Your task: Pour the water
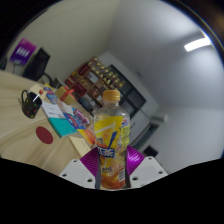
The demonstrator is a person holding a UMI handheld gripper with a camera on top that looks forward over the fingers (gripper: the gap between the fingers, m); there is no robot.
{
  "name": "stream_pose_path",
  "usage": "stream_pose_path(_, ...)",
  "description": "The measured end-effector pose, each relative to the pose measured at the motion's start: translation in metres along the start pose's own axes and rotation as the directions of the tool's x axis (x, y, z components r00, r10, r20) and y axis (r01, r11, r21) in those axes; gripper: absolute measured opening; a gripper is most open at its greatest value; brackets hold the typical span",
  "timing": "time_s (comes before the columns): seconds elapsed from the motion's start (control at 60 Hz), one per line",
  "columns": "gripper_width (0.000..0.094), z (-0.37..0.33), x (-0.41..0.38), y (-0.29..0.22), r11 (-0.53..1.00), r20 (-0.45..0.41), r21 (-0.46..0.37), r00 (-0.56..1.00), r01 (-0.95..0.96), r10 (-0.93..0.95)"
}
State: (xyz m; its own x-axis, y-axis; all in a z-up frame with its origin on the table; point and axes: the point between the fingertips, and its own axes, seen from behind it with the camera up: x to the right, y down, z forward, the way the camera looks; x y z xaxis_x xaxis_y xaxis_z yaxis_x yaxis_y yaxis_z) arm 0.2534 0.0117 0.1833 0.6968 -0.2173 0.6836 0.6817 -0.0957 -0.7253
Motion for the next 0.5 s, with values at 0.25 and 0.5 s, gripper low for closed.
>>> stream_pose_path(0.25,0.0336,0.056,-0.077,-0.138,0.716,-0.068,0.161,0.731,0.679,-0.679)
stream_pose_path(0.5,0.0335,0.096,-0.163,-0.154,0.119,-0.2,0.162,0.151,0.98,-0.968)
